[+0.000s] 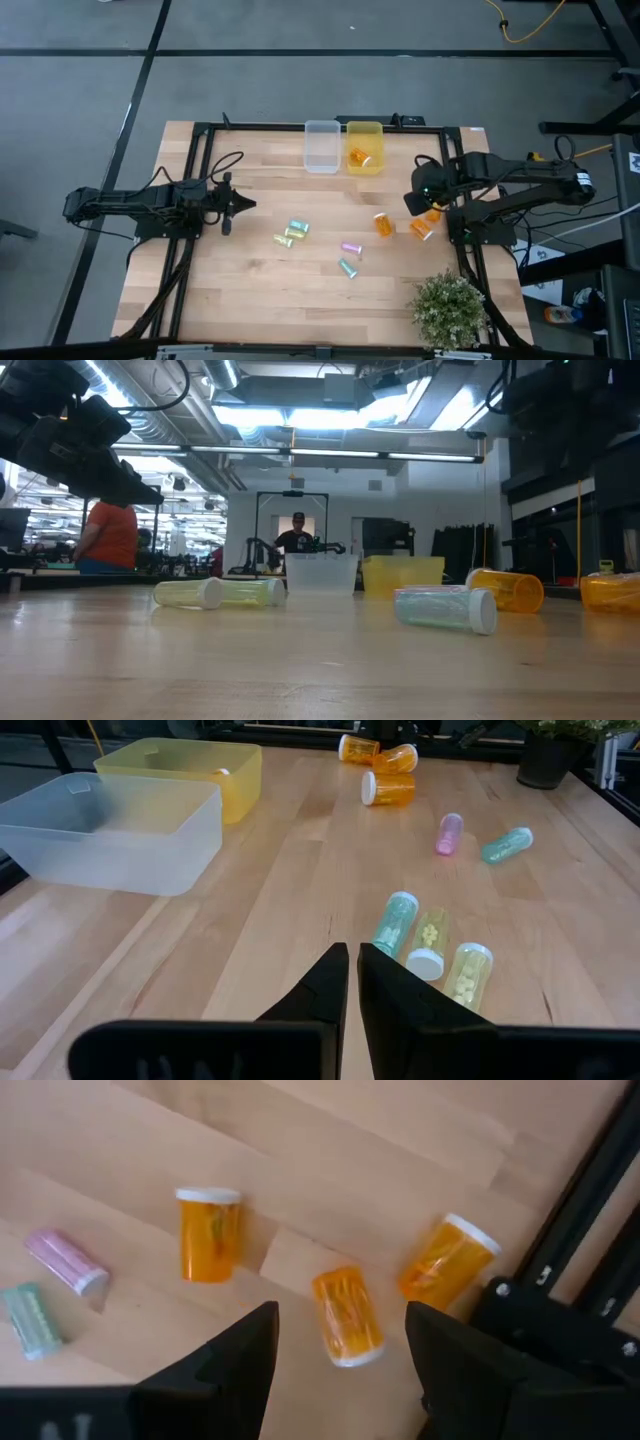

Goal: Pick and place medicine bottles into bin by pill shape (circle, oval)
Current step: Put the large orange pill bottle into the yellow bin

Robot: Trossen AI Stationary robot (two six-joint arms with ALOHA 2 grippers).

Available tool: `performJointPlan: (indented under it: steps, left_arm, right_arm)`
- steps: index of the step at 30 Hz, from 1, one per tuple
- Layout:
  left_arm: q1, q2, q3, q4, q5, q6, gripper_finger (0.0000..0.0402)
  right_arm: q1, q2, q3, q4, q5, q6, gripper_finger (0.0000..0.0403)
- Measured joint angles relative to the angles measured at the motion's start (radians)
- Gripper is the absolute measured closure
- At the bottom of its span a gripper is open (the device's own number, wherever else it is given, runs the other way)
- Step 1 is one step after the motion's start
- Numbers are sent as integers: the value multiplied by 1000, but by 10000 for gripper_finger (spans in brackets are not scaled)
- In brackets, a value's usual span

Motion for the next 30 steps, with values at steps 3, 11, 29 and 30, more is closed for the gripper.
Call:
performJointPlan:
  steps: [3,11,29,30]
  left_arm:
    - [0,0,0,0,0,0,379]
    - [0,0,0,0,0,0,379]
    - [0,0,0,0,-2,0,379]
    - [0,0,0,0,-2,0,379]
  right_arm:
    - [0,1,-34,23,1,26,181]
    - [3,4,-208,331,10,24,181]
    - [84,270,-192,619,-17,29,181]
    - [85,289,-190,614,-17,29,181]
